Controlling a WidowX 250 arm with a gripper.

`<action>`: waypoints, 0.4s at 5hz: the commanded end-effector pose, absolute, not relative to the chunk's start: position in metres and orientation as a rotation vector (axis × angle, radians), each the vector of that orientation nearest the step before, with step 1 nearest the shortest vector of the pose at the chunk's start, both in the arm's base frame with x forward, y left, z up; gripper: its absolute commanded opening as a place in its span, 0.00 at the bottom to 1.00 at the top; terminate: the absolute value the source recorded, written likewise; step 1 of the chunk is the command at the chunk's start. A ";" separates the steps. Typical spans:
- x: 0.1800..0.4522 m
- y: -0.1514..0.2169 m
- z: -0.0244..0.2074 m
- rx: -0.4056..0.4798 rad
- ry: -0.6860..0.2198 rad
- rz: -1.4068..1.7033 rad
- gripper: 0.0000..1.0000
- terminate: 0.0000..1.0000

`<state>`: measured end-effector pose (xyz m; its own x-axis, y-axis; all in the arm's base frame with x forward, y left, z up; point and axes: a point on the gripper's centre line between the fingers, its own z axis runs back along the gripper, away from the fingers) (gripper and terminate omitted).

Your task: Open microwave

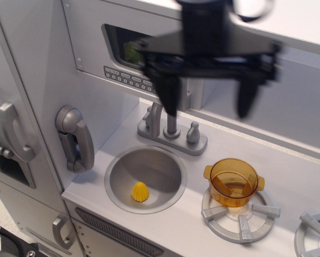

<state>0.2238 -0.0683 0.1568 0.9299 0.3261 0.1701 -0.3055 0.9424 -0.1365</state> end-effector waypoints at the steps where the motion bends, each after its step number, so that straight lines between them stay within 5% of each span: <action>1: 0.263 -0.018 0.155 -0.099 -0.304 0.300 1.00 0.00; 2: 0.286 -0.011 0.145 -0.072 -0.336 0.285 1.00 0.00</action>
<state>0.2806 -0.0125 0.1280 0.9200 0.2850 0.2689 -0.2670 0.9583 -0.1020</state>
